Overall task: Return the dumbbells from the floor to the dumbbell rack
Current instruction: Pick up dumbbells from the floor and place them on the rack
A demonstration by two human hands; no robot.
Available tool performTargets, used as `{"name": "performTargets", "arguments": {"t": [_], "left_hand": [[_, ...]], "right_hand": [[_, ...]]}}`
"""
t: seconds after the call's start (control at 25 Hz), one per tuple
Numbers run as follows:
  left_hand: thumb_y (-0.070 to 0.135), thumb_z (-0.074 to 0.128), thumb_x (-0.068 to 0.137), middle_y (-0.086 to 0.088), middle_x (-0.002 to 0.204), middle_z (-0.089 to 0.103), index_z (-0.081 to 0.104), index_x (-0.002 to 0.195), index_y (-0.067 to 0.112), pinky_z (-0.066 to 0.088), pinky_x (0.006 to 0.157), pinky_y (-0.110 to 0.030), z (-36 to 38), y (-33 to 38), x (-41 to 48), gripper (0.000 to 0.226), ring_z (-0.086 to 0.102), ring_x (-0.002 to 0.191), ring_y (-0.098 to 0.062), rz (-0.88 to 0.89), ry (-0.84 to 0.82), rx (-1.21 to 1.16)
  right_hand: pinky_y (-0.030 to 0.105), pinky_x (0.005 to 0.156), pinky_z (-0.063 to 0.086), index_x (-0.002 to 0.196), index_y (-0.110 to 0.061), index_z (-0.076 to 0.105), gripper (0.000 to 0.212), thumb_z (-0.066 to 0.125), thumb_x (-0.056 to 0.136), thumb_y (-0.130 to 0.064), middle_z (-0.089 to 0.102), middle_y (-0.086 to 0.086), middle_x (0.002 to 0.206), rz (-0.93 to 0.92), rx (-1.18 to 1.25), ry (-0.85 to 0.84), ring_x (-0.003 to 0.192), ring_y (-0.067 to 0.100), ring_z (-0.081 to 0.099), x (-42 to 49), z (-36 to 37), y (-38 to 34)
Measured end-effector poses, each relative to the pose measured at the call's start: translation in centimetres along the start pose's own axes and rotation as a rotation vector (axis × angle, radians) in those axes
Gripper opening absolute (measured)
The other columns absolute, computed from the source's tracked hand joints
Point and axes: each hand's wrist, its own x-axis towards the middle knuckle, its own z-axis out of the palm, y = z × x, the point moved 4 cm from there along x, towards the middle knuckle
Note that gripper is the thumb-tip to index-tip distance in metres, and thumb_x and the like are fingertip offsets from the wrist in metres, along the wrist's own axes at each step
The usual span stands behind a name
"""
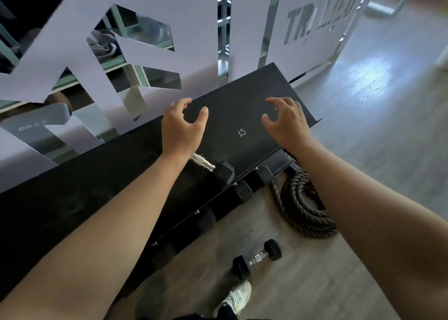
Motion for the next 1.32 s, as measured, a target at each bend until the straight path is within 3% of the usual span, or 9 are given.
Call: {"name": "performTargets", "arguments": {"t": [0.2,0.36,0.52,0.72,0.88,1.04,1.12,1.2,1.32], "left_hand": [[0.043,0.063,0.090,0.002,0.121,0.057,0.060,0.126,0.020,0.040,0.077,-0.011,2.3,-2.4,-3.9,0.043,0.055,0.104,-0.011,-0.170,-0.006,-0.124],[0.044,0.063,0.090,0.001,0.118,0.061,0.062,0.120,0.017,0.043,0.067,-0.004,4.3,-3.7,-9.0,0.040,0.057,0.087,0.012,-0.381,-0.018,-0.210],[0.050,0.063,0.085,0.007,0.109,0.067,0.067,0.112,0.021,0.050,0.093,-0.031,10.5,-5.9,-15.4,0.040,0.063,0.098,-0.007,-0.672,0.039,-0.250],[0.047,0.061,0.090,0.004,0.103,0.067,0.066,0.106,0.020,0.051,0.071,-0.028,22.2,-10.3,-24.1,0.032,0.065,0.086,-0.014,-1.055,0.121,-0.315],[0.046,0.062,0.089,0.005,0.085,0.063,0.061,0.084,0.022,0.046,0.062,-0.026,30.3,-18.1,-30.0,0.025,0.058,0.070,-0.012,-1.237,0.188,-0.292],[0.049,0.062,0.088,0.005,0.074,0.056,0.053,0.069,0.022,0.045,0.071,-0.032,38.2,-32.3,-34.3,0.034,0.055,0.074,-0.020,-1.253,0.200,-0.129],[0.053,0.062,0.085,-0.001,0.069,0.057,0.054,0.064,0.020,0.042,0.067,-0.034,42.7,-40.9,-37.5,0.040,0.055,0.073,-0.025,-1.249,0.176,0.008],[0.059,0.065,0.080,-0.014,0.093,0.070,0.070,0.088,0.008,0.048,0.076,-0.038,47.1,-48.8,-41.4,0.052,0.063,0.090,-0.034,-1.294,0.145,0.113],[0.068,0.073,0.067,-0.014,0.131,0.060,0.060,0.127,0.011,0.046,0.098,-0.040,51.8,-56.6,-46.1,0.084,0.056,0.118,-0.032,-1.421,0.159,0.153]], "right_hand": [[0.034,0.098,0.039,0.128,-0.026,0.059,0.047,0.057,0.084,-0.041,0.060,0.003,0.126,0.063,0.055,-0.026,0.119,0.025,0.051,-2.9,1.9,2.8],[0.036,0.098,0.044,0.123,-0.021,0.063,0.044,0.060,0.082,-0.036,0.062,0.007,0.116,0.130,0.135,-0.114,0.109,0.027,0.057,-4.9,3.0,6.1],[0.021,0.087,0.037,0.121,-0.019,0.065,0.038,0.061,0.085,-0.033,0.066,0.005,0.112,0.191,0.202,-0.281,0.104,0.021,0.059,-7.1,5.5,14.0],[0.023,0.085,0.041,0.121,-0.019,0.064,0.037,0.056,0.088,-0.035,0.067,-0.001,0.106,0.401,0.275,-0.501,0.105,0.016,0.060,-11.1,9.9,25.7],[0.029,0.089,0.049,0.115,-0.021,0.066,0.034,0.055,0.088,-0.037,0.066,-0.008,0.099,0.563,0.284,-0.583,0.100,0.014,0.062,-15.8,17.4,34.7],[0.025,0.076,0.045,0.106,-0.025,0.069,0.029,0.056,0.084,-0.039,0.069,-0.006,0.096,0.705,0.323,-0.537,0.095,0.015,0.063,-21.3,30.3,45.1],[0.027,0.081,0.048,0.103,-0.025,0.070,0.028,0.058,0.083,-0.040,0.069,-0.004,0.093,0.768,0.325,-0.539,0.097,0.019,0.065,-25.1,38.4,50.8],[0.033,0.091,0.049,0.101,-0.023,0.067,0.027,0.060,0.082,-0.042,0.068,-0.001,0.097,0.851,0.330,-0.563,0.102,0.023,0.064,-29.8,45.8,56.5],[0.040,0.098,0.048,0.116,-0.015,0.065,0.053,0.063,0.079,-0.052,0.068,0.006,0.116,0.981,0.337,-0.593,0.108,0.027,0.061,-35.3,53.5,62.6]]}}
